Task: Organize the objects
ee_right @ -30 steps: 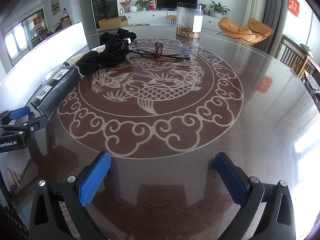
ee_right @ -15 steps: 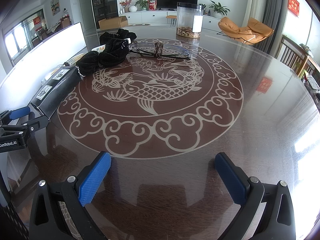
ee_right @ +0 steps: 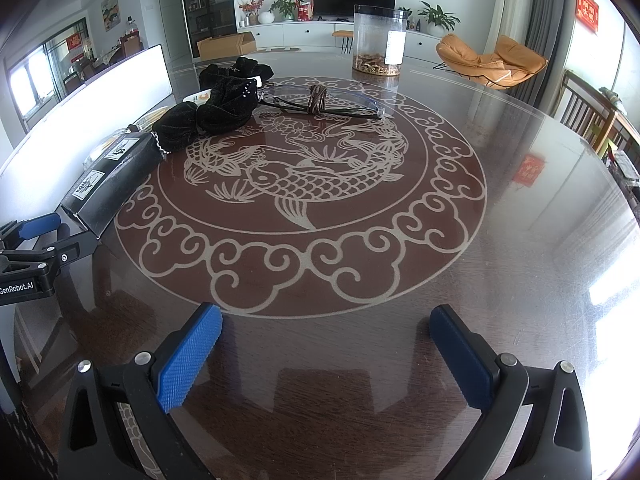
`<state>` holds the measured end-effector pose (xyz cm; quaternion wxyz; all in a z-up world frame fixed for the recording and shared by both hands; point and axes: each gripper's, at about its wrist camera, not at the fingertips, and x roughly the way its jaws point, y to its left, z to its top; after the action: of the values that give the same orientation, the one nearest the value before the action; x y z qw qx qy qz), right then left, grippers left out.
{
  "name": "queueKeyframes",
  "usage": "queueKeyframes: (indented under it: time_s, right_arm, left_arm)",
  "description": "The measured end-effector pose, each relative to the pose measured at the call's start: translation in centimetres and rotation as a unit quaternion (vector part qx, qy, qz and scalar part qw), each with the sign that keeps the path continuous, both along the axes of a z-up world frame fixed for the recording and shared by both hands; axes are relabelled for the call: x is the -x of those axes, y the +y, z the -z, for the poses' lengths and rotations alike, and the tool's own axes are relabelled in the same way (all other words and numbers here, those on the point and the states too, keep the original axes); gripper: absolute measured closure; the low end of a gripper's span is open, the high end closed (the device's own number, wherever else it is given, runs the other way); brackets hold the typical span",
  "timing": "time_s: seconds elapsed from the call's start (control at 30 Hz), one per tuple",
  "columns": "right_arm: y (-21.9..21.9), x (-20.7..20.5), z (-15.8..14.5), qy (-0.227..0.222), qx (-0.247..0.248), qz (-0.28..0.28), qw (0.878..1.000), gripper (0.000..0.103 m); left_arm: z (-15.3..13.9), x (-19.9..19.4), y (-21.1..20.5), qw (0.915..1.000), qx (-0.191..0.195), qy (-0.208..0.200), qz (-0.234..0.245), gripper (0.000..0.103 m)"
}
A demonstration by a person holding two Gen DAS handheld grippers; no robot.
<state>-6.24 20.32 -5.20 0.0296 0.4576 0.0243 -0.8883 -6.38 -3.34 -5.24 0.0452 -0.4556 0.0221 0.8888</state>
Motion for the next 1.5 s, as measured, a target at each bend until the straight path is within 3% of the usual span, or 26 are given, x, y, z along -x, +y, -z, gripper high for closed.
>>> queueKeyframes:
  time_s: [0.13,0.2,0.23,0.33,0.4,0.5,0.57,0.7,0.77,0.8,0.83,0.9,1.0,1.13,1.3,1.37,1.4,1.43,1.5]
  right_arm:
    - [0.0,0.0,0.0,0.000,0.000,-0.001,1.000,0.000]
    - [-0.3,1.0,-0.3,-0.019,-0.002,-0.032,0.999,0.000]
    - [-0.4,2.2,-0.5,-0.025,-0.009,-0.056,0.998,0.000]
    - [-0.2,7.2,-3.7,0.033,-0.053,-0.111,0.992,0.000]
    - [0.0,11.2,-4.9,0.038,-0.063,-0.138,0.988,0.000]
    - [0.2,18.7,-4.5,-0.023,-0.070,-0.165,0.984,0.000]
    - [-0.4,21.4,-3.6,-0.059,-0.077,-0.175,0.980,0.000]
    - [-3.0,22.8,-2.3,-0.074,-0.105,-0.222,0.966,0.002]
    - [-3.5,23.1,-1.5,-0.081,-0.103,-0.224,0.966,0.020]
    - [-3.1,23.3,-1.7,-0.081,-0.061,-0.215,0.971,0.045]
    - [-2.7,23.5,-1.7,-0.088,-0.030,-0.204,0.974,0.062]
    - [-2.4,22.7,-1.8,-0.084,-0.015,-0.193,0.977,0.074]
    - [-2.3,19.4,-1.6,-0.068,-0.017,-0.193,0.979,0.078]
    - [-1.1,12.7,-1.5,-0.053,0.005,-0.132,0.990,0.078]
    - [-1.6,2.6,-1.4,-0.014,-0.003,-0.102,0.995,0.078]
    - [-2.4,0.5,-1.0,0.014,-0.013,-0.089,0.996,0.075]
    - [-2.5,-0.4,-0.8,0.031,-0.015,-0.082,0.996,0.063]
    - [-2.4,-0.7,-0.7,0.034,-0.017,-0.076,0.996,0.040]
    - [-2.2,-0.5,-0.6,0.029,-0.018,-0.069,0.997,0.015]
  left_arm:
    - [0.0,0.0,0.0,1.0000,0.000,0.000,0.000,0.000]
    - [0.0,0.0,0.0,1.0000,0.000,0.000,0.000,0.000]
    - [0.0,0.0,0.0,1.0000,0.000,0.000,0.000,0.000]
    - [0.0,0.0,0.0,1.0000,0.000,0.000,0.000,0.000]
    - [0.0,0.0,0.0,1.0000,0.000,0.000,0.000,0.000]
    - [0.0,0.0,0.0,1.0000,0.000,0.000,0.000,0.000]
    - [0.0,0.0,0.0,1.0000,0.000,0.000,0.000,0.000]
    - [0.0,0.0,0.0,1.0000,0.000,0.000,0.000,0.000]
    - [0.0,0.0,0.0,1.0000,0.000,0.000,0.000,0.000]
    - [0.0,0.0,0.0,1.0000,0.000,0.000,0.000,0.000]
    - [0.0,0.0,0.0,1.0000,0.000,0.000,0.000,0.000]
    - [0.0,0.0,0.0,1.0000,0.000,0.000,0.000,0.000]
    - [0.0,0.0,0.0,1.0000,0.000,-0.001,0.000,0.000]
    - [0.0,0.0,0.0,1.0000,0.000,0.000,0.000,0.000]
    - [0.0,0.0,0.0,1.0000,0.000,0.000,0.000,0.000]
    - [0.0,0.0,0.0,1.0000,0.000,0.000,0.001,0.000]
    - [0.0,-0.2,0.0,1.0000,0.000,-0.001,0.002,0.000]
    - [0.0,-0.5,0.0,1.0000,0.000,-0.001,0.002,0.000]
    - [0.0,-1.5,0.0,1.0000,0.000,-0.003,0.003,0.000]
